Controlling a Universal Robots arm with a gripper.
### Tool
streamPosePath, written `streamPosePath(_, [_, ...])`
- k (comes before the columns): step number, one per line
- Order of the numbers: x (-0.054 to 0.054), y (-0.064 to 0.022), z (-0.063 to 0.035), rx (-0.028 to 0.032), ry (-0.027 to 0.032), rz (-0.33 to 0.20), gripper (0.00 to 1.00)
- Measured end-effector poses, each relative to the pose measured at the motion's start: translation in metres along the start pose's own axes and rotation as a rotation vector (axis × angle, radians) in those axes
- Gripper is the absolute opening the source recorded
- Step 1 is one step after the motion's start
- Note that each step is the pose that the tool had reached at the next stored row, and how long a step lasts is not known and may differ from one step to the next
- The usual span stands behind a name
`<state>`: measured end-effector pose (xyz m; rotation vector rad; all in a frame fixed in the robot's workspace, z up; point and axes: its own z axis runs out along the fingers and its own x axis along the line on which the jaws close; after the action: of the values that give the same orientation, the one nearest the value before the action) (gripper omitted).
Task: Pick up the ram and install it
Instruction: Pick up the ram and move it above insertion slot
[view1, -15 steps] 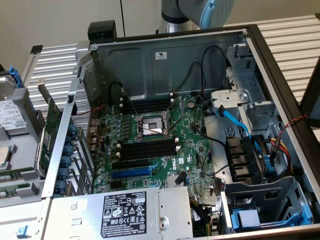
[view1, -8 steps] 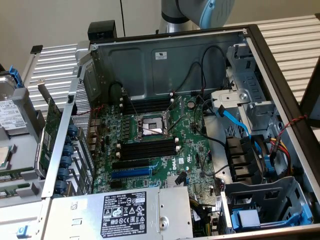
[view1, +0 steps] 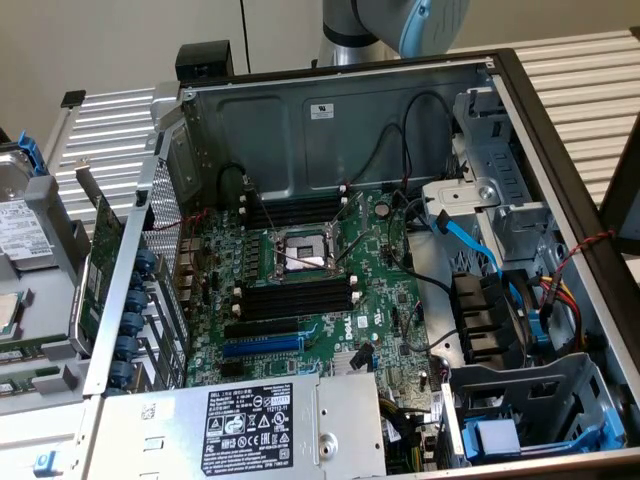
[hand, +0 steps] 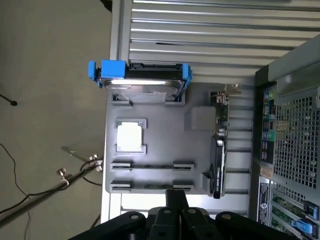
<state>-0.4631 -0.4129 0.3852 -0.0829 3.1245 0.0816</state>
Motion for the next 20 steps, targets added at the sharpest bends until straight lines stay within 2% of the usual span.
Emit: streamPosePath(20, [0.0001,-0.0001,0.0022,-0.0042,0.0208,-0.364,0.11])
